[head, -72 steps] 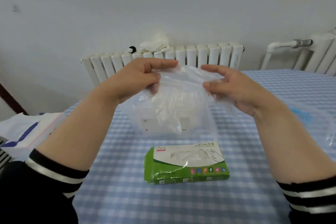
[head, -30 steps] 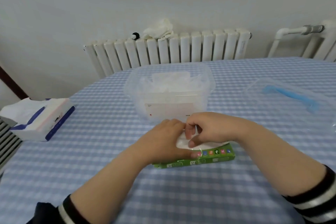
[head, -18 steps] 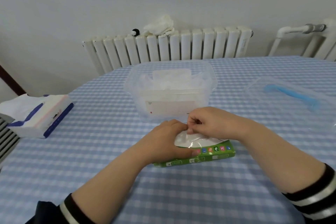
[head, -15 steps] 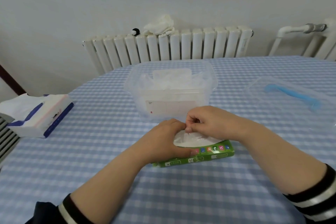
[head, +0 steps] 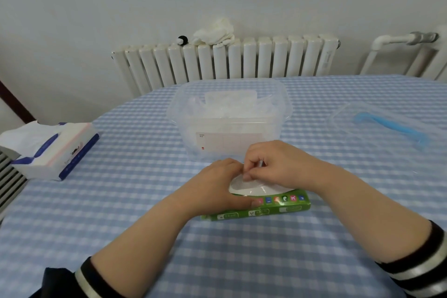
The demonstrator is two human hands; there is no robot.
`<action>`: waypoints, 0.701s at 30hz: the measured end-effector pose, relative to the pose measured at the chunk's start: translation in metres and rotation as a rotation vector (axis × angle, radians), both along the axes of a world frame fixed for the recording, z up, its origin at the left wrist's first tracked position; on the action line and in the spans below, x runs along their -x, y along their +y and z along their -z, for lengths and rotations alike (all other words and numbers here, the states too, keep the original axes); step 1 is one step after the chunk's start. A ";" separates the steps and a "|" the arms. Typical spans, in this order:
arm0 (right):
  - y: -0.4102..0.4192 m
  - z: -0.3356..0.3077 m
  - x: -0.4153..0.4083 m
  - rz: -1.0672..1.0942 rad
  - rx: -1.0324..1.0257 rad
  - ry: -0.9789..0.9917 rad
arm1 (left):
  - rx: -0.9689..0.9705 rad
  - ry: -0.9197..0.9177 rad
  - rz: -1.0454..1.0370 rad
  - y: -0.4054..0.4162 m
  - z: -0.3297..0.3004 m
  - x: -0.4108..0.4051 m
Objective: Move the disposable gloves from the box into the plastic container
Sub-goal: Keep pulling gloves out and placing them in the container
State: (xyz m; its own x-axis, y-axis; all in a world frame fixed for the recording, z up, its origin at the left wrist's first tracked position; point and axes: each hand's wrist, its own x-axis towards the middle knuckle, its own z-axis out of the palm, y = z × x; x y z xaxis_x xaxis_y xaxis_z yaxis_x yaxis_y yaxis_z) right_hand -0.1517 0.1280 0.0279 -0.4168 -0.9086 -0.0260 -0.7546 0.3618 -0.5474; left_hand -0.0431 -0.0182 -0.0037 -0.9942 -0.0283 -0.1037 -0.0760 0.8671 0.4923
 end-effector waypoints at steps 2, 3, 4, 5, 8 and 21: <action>0.002 -0.004 -0.001 0.027 0.087 -0.083 | -0.003 0.006 -0.015 -0.001 0.001 0.001; 0.003 -0.006 -0.001 0.033 0.133 -0.117 | -0.011 0.005 -0.027 -0.002 0.002 0.001; 0.004 -0.009 -0.001 0.039 0.181 -0.140 | -0.025 0.001 -0.041 -0.003 0.002 0.002; 0.005 -0.011 -0.001 0.044 0.225 -0.151 | -0.039 -0.008 -0.055 -0.004 0.001 0.003; 0.005 -0.013 -0.003 0.056 0.314 -0.178 | -0.061 -0.023 -0.075 -0.007 0.000 0.004; -0.004 0.004 -0.012 0.095 0.508 -0.242 | -0.173 -0.012 -0.069 -0.010 0.004 0.006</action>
